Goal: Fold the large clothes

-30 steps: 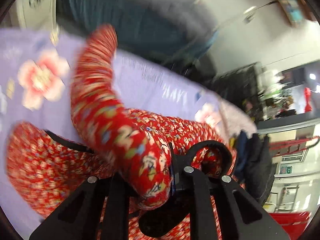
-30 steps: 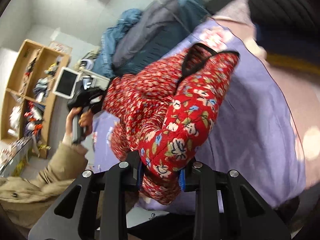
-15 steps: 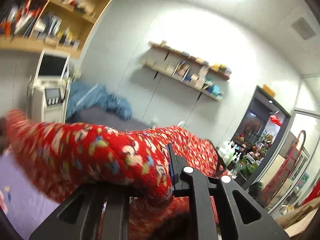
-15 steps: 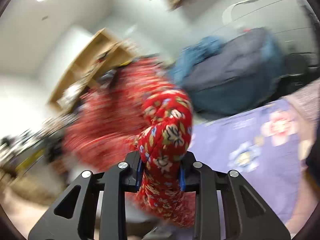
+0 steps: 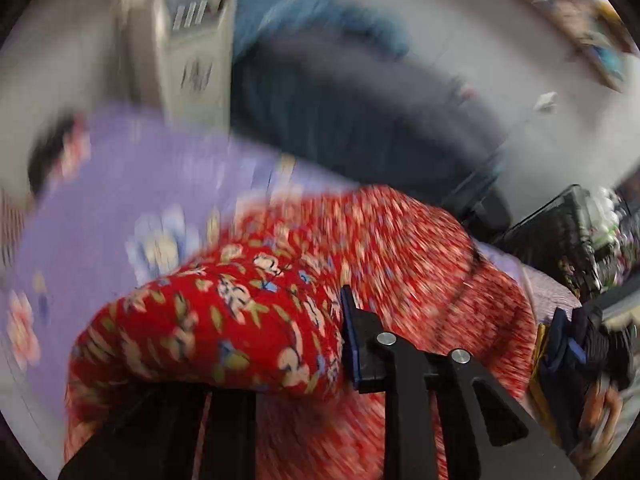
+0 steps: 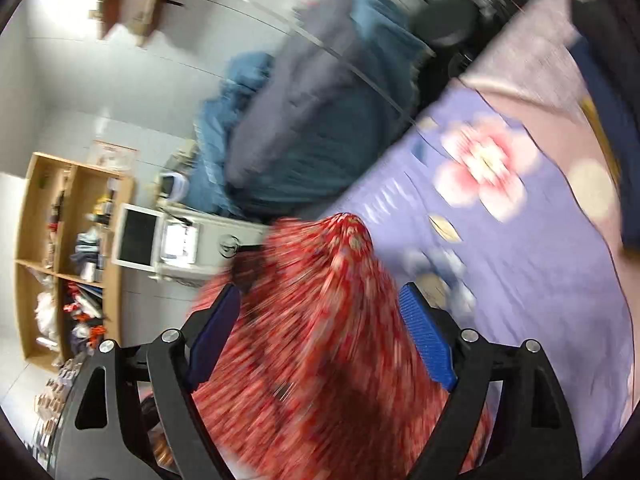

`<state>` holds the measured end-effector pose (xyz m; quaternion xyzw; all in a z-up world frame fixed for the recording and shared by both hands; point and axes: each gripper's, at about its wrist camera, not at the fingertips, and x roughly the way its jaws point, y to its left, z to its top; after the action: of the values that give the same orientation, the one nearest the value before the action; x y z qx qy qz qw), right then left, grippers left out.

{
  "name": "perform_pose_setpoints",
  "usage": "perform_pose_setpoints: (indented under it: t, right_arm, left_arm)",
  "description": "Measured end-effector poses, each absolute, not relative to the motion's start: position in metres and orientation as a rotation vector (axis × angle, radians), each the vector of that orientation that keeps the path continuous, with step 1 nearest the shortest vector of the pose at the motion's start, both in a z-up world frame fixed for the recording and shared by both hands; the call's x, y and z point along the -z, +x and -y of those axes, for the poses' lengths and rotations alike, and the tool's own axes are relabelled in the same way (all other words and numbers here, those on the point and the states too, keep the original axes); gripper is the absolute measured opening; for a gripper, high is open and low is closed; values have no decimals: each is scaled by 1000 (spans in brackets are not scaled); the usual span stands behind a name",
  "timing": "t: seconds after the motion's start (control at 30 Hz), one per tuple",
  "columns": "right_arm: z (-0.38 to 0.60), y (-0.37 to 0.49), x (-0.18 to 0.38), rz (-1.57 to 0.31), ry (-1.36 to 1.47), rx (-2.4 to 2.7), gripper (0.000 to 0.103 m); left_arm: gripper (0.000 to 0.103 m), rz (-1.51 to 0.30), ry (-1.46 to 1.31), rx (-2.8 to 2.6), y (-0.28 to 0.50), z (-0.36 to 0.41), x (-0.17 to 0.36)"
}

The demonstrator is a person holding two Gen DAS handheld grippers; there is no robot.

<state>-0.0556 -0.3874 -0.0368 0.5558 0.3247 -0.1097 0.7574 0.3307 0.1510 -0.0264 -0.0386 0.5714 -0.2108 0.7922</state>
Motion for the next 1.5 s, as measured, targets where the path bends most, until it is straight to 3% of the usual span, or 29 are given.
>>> perform_pose_setpoints:
  t: [0.13, 0.2, 0.33, 0.4, 0.63, 0.93, 1.07, 1.1, 1.13, 1.3, 1.5]
  right_arm:
    - [335, -83, 85, -942, 1062, 224, 82]
    - [308, -98, 109, -1012, 1069, 197, 82]
    - [265, -108, 134, -1111, 1024, 156, 82]
    - [243, -103, 130, -1141, 972, 111, 82]
    - [151, -27, 90, -1186, 515, -122, 82]
    - [-31, 32, 89, -1215, 59, -410, 82]
    - [-62, 46, 105, -1192, -69, -347, 82]
    - [-63, 50, 114, -1200, -98, -322, 79]
    - [-62, 51, 119, -1203, -99, -318, 63]
    - [-10, 38, 105, -1133, 11, -327, 24]
    - [125, -3, 53, -1014, 201, -100, 19]
  left_arm:
    - [35, -1403, -171, 255, 349, -201, 135]
    - [56, -1442, -248, 244, 343, -223, 160]
    - [62, -1444, -282, 214, 313, -261, 168]
    - [73, -1426, -320, 197, 296, -280, 160]
    - [80, -1343, -399, 100, 242, -344, 132]
    - [81, -1359, -488, -43, 152, -372, 150]
    - [81, -1390, -518, -49, 126, -370, 159]
    - [81, -1392, -517, -47, 123, -369, 159]
    - [81, -1394, -513, -46, 121, -366, 159]
    - [82, -1401, -412, -34, 112, -354, 158]
    - [82, -1412, -388, -7, 113, -339, 161]
